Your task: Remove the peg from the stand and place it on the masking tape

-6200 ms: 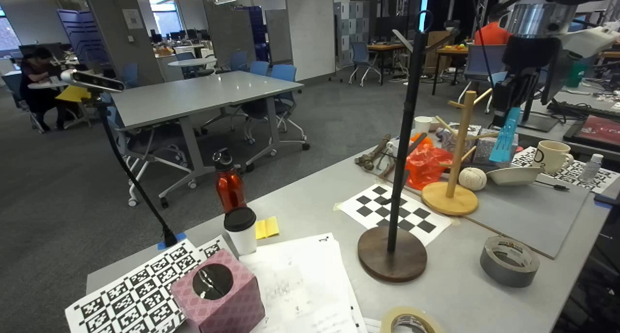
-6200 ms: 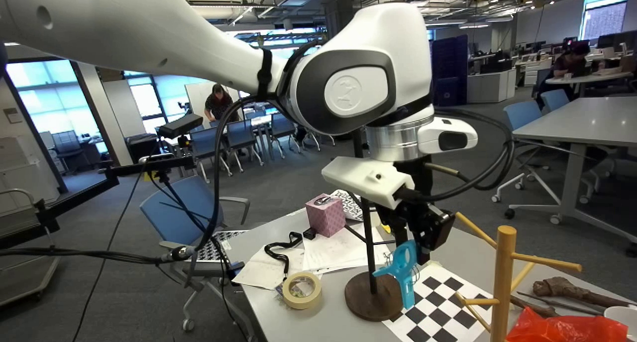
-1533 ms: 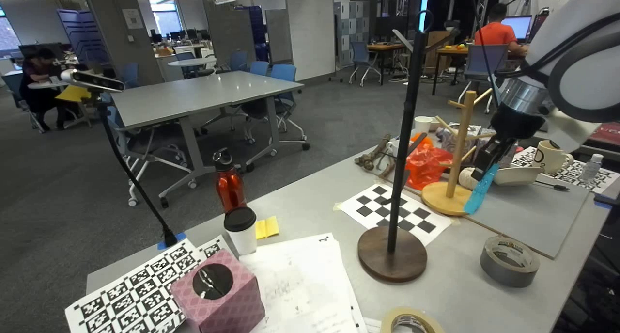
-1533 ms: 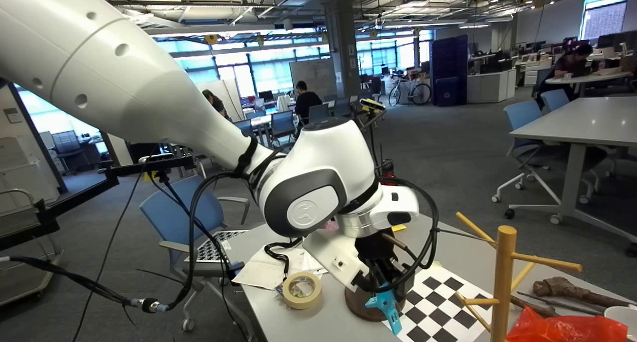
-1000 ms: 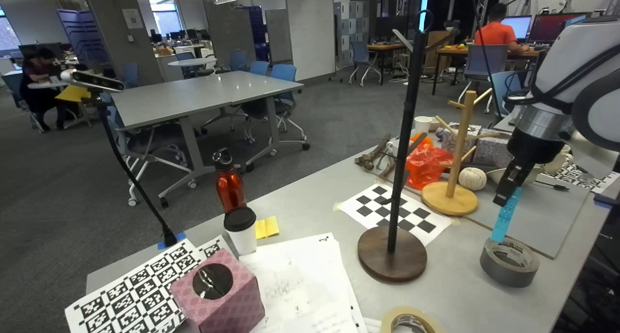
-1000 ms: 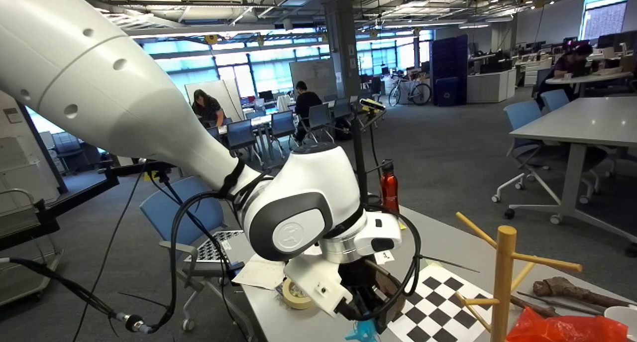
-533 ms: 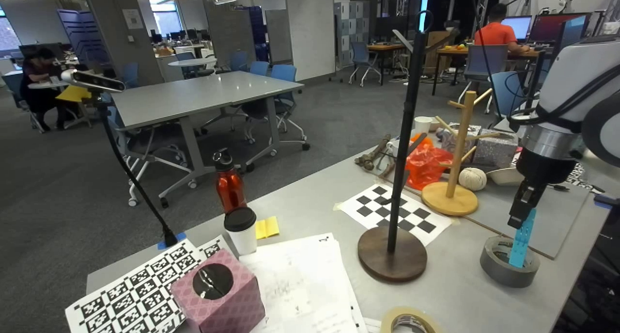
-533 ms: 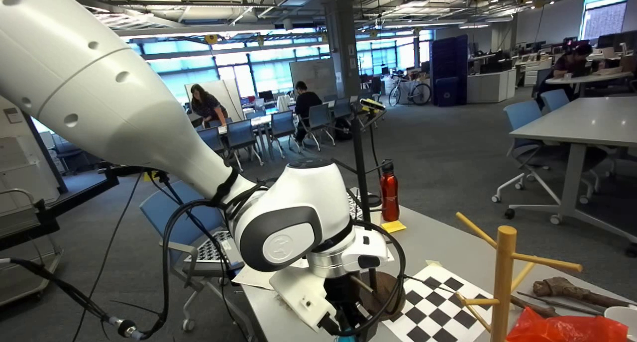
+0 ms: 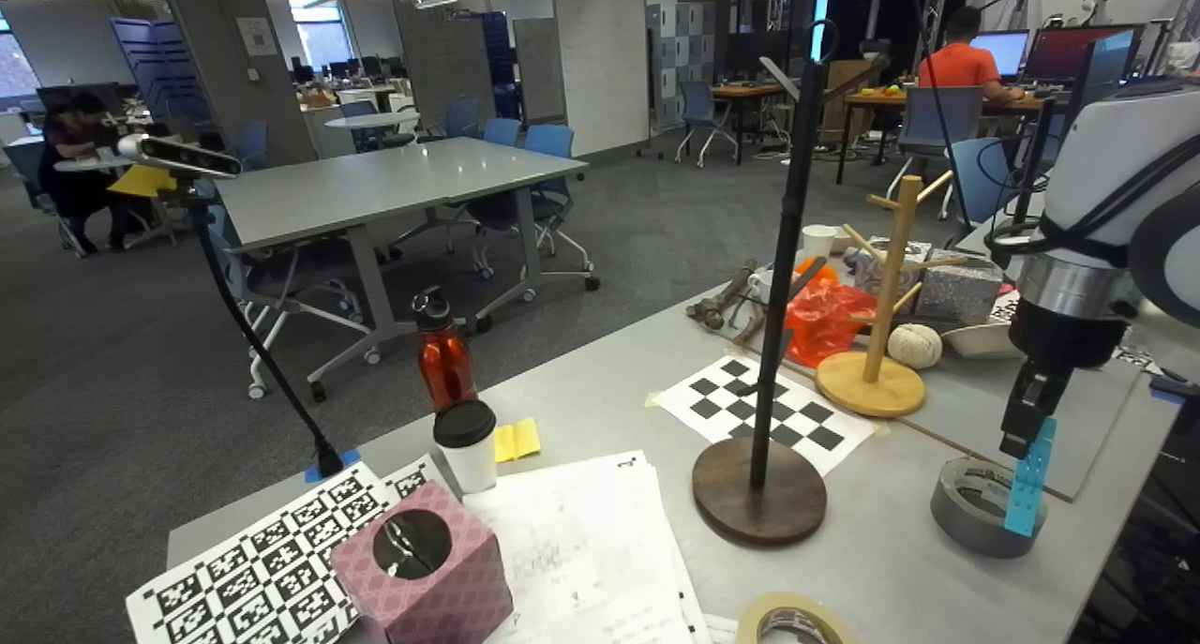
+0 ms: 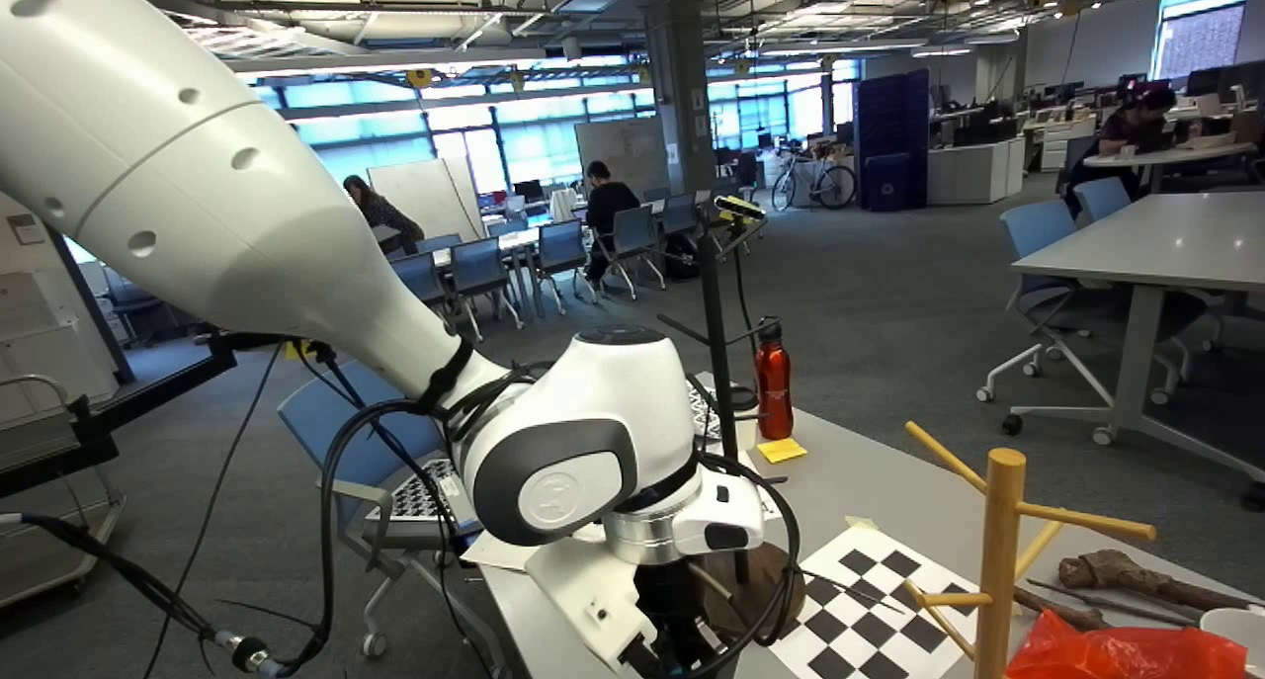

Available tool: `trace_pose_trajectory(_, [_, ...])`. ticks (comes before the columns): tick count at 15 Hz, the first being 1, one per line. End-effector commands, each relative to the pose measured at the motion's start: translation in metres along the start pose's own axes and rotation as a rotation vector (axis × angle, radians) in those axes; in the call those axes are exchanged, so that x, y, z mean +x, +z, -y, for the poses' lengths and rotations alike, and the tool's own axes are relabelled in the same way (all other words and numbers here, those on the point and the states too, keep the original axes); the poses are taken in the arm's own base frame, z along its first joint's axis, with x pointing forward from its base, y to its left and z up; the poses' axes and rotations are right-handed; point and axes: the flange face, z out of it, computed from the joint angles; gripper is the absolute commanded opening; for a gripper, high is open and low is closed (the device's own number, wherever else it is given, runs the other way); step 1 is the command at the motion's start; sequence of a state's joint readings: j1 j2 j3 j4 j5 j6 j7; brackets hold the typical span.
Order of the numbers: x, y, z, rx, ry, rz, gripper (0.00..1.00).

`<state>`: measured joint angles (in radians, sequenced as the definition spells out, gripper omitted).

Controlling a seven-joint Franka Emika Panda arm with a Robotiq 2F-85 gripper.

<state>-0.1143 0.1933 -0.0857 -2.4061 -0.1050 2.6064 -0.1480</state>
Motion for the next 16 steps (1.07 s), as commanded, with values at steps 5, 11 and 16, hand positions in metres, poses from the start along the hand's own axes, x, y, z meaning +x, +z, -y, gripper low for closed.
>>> trace_pose_trajectory(5, [0.015, 0.005, -0.022, 0.023, 0.07, 0.046, 0.16])
trace_pose_trajectory(11, [0.035, 0.008, -0.023, 0.029, 0.085, 0.03, 0.16])
trace_pose_trajectory(16, [0.038, 0.017, -0.017, 0.026, 0.069, 0.053, 0.55])
